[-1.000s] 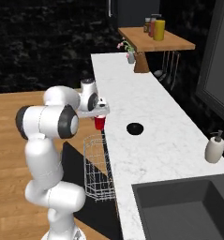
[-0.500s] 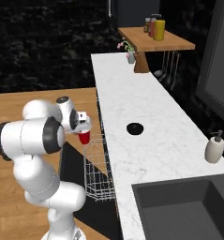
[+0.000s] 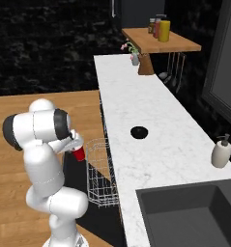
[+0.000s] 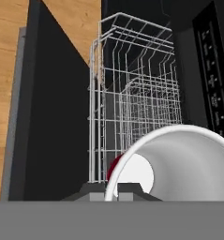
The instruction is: Pick up the cup and bowl from the counter, place them in the dishwasher, and close the dishwasher door.
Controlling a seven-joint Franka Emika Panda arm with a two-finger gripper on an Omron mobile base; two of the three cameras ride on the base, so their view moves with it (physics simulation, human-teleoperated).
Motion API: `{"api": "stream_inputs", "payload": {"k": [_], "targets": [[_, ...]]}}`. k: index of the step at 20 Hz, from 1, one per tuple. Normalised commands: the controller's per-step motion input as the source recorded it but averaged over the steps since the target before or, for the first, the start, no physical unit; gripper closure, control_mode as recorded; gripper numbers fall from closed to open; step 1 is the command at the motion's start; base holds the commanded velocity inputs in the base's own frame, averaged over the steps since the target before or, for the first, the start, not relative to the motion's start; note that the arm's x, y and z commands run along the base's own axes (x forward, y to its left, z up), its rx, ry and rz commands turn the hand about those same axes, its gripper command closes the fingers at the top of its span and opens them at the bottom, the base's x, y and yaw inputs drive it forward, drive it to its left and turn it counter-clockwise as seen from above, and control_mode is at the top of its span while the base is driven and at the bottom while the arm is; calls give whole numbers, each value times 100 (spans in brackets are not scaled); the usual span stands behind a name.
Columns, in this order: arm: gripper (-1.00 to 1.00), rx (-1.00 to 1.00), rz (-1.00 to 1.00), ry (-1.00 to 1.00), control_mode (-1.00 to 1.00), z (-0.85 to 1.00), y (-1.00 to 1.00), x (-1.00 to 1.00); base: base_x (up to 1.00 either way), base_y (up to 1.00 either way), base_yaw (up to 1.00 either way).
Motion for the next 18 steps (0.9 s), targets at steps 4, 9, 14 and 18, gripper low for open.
{"api": "stream_inputs", "payload": {"k": [4, 9, 14, 18], "targets": [[100, 1, 0, 1, -100, -41, 4, 14, 0, 0, 0], [100, 0, -11, 2, -100, 0, 0, 21, 0, 0, 0], [100, 0, -7, 5, -100, 0, -7, 43, 0, 0, 0], [100, 0, 0, 1, -100, -14, -8, 41, 0, 0, 0]]}}
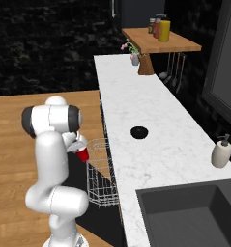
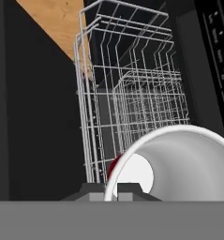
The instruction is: Pick up the cup and bowl from the counter, place them in the dishwasher, and close the dishwasher door.
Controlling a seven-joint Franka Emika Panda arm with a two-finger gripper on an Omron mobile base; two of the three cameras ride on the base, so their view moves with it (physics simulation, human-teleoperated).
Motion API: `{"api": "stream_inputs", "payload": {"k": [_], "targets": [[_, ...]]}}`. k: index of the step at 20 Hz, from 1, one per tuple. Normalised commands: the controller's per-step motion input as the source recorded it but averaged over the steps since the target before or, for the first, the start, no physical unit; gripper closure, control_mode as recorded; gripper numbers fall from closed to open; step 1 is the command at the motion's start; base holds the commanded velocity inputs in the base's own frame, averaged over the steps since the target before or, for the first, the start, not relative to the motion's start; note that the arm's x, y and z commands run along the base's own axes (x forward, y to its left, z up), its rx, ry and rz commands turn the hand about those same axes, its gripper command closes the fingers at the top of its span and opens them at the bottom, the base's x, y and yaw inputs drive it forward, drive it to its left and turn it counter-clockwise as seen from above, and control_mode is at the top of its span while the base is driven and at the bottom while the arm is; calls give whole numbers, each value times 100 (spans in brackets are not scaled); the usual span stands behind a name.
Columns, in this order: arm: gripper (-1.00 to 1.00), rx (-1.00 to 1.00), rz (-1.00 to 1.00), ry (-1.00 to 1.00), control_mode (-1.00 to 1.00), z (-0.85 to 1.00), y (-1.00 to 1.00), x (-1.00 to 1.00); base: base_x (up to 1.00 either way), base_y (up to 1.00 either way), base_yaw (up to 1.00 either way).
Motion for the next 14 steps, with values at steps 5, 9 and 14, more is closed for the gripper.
{"api": "stream_inputs", "payload": {"k": [5, 9, 14], "targets": [[100, -2, 0, 0, -100, -32, 0, 44, 0, 0, 0], [100, -3, 0, 0, -100, -39, -5, 35, 0, 0, 0], [100, -3, 0, 0, -100, -41, -3, 43, 0, 0, 0]]}}
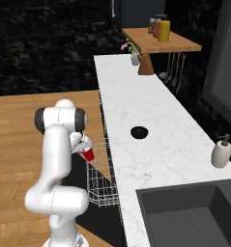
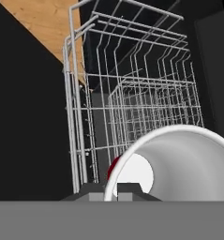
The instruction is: Pick up the cup and bowl from the counter, place them in the dishwasher, and close the dishwasher door.
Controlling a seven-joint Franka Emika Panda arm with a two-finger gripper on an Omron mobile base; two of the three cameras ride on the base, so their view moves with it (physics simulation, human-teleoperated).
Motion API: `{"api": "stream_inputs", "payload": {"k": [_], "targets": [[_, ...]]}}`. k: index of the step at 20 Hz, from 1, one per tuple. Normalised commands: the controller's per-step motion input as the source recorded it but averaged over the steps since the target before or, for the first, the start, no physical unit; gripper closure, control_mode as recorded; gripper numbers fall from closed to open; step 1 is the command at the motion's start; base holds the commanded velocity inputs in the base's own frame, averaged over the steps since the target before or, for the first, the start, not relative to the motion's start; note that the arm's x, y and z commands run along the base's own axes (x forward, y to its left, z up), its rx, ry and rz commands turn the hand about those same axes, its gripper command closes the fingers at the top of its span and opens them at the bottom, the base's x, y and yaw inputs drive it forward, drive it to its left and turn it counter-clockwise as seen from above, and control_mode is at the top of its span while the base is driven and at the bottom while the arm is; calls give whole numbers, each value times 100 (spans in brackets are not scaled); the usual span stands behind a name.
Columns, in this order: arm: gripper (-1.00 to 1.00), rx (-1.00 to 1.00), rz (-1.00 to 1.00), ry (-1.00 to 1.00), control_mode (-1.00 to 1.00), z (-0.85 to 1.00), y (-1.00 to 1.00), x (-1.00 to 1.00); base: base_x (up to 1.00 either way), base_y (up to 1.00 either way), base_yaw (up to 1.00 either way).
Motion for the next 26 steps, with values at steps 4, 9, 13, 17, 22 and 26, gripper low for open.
{"api": "stream_inputs", "payload": {"k": [4, 9, 13, 17, 22, 26], "targets": [[100, -2, 0, 0, -100, -43, -3, 41, 0, 0, 0], [100, -1, 0, 0, -100, -50, 0, 29, 0, 0, 0], [100, 0, 0, 0, -100, -48, 0, 8, 0, 0, 0], [100, 0, 0, 0, -100, -37, 0, 5, 0, 0, 0], [100, 0, 0, 0, -100, -2, -19, 19, 0, 0, 0], [100, 0, 0, 0, -100, -17, -10, 37, 0, 0, 0]]}}
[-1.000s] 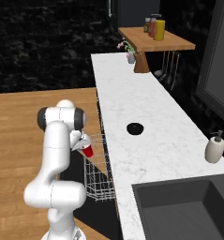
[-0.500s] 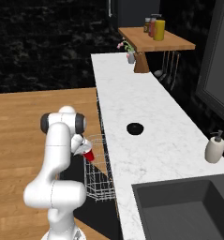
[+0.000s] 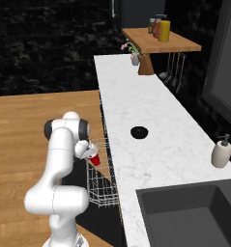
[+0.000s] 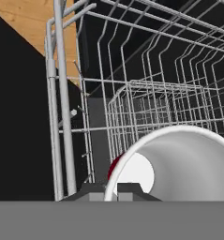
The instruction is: Pick up the cup and bowl from the counter, place them in the dishwasher, and close the dishwasher door.
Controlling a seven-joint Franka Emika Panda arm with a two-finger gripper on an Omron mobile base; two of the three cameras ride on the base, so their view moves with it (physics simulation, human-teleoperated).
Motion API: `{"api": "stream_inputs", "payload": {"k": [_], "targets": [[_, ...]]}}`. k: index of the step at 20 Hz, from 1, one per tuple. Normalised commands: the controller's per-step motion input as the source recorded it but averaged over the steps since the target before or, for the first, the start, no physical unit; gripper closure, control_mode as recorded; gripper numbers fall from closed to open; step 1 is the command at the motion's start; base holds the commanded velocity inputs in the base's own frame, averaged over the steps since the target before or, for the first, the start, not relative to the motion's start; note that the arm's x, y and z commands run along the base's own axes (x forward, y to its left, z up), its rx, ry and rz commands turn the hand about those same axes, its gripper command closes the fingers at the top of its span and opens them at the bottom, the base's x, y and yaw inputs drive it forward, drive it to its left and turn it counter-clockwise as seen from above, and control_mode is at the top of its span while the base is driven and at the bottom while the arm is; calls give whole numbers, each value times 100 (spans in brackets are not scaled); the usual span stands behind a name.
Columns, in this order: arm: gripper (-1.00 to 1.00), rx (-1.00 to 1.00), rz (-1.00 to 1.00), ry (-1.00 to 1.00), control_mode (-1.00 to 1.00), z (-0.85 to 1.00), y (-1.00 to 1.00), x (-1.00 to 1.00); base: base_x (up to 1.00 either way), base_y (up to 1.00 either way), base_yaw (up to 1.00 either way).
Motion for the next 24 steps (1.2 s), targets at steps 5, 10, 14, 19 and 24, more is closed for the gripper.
{"api": "stream_inputs", "payload": {"k": [5, 10, 14, 19, 24], "targets": [[100, 0, 0, 0, -100, -43, -2, 42, 0, 0, 0], [100, 0, 1, 2, -100, -48, 1, 18, 0, 0, 0], [-100, 0, 1, 11, -100, -79, 68, -30, 0, 0, 0], [-100, 0, 0, 12, -100, -63, 85, -45, 0, 0, 0], [-100, 0, 0, 1, -100, 0, 34, -23, 0, 0, 0]]}}
